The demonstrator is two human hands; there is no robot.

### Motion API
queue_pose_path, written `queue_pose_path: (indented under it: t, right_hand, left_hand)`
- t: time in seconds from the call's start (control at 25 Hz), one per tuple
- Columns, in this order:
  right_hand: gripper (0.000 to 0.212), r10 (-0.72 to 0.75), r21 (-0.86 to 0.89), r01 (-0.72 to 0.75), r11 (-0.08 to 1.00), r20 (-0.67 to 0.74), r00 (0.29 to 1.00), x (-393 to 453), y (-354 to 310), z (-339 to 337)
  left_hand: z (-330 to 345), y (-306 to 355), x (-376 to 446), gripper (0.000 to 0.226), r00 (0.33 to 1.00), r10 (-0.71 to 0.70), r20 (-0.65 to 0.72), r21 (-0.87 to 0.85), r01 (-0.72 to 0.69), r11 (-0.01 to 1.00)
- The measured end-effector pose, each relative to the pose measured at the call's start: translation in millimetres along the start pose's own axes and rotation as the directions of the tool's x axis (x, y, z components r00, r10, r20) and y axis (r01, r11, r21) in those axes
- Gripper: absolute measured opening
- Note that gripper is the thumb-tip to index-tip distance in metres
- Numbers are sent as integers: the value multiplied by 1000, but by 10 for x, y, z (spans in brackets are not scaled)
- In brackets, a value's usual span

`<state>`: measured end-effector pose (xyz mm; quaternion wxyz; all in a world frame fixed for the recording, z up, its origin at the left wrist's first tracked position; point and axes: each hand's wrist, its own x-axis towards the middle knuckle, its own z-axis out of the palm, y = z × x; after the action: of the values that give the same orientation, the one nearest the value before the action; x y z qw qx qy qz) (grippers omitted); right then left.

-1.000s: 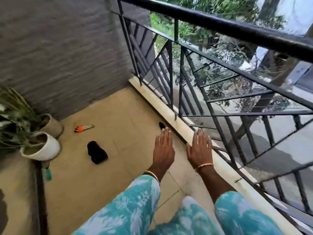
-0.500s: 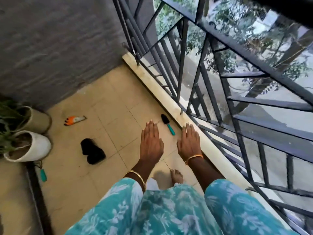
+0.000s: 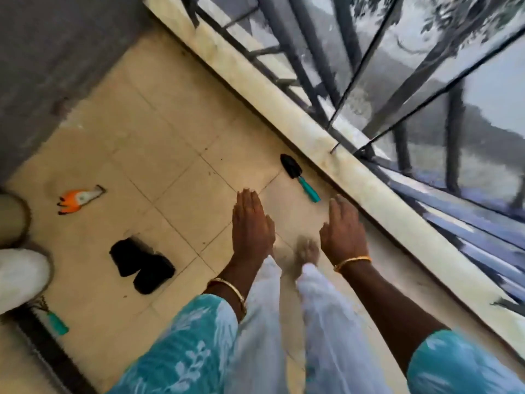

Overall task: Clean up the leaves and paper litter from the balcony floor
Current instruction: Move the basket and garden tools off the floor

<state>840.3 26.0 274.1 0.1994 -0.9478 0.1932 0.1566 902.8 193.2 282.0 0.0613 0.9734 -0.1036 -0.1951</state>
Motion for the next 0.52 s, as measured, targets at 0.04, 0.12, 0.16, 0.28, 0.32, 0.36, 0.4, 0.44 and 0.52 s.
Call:
queue_pose_path:
  t: [0.04,0.12,0.16,0.28,0.32,0.36,0.4,0.44,0.52]
  right_hand:
    - [55,-1,16,1,1000,16,1000,191,44,293]
    - [53,-24,18,24,1000,36,999,660,170,924]
    - [52,-50,10,50,999,40,998,882,232,1207]
    - [53,-64,-45,68,997,88,994,1523,474,1980]
    - [53,-50,-50,55,997,90,995,1703,575,2192]
    - [52,-32,-55,36,998,80,996,1851,673,2382]
    - [51,-11,-65,16,998,71,997,1982,767,2558]
    - [51,8,-73,-3,997,69,998,2087,845,2699]
    - [46,49,-84,-43,996,70,996,2258,972,2929]
  left_hand:
    - [274,-90,202,65,999,-6,37,-2,6,1000]
    - [895,-257,643,66,994,-14,106,-3,14,1000]
    - [1178,-329,836,66,992,-12,123,-20,15,1000]
    - [1972,-415,1410,63,984,-30,173,-166,60,984]
    - [2209,-405,1597,60,979,-39,202,-225,85,971]
    - [2420,-383,1771,56,972,-53,230,-285,120,951]
    - [2617,-351,1944,53,964,-72,257,-347,162,924]
    - [2757,-313,2096,50,955,-105,279,-416,218,883]
    - [2968,-237,2379,43,922,-182,343,-552,354,755]
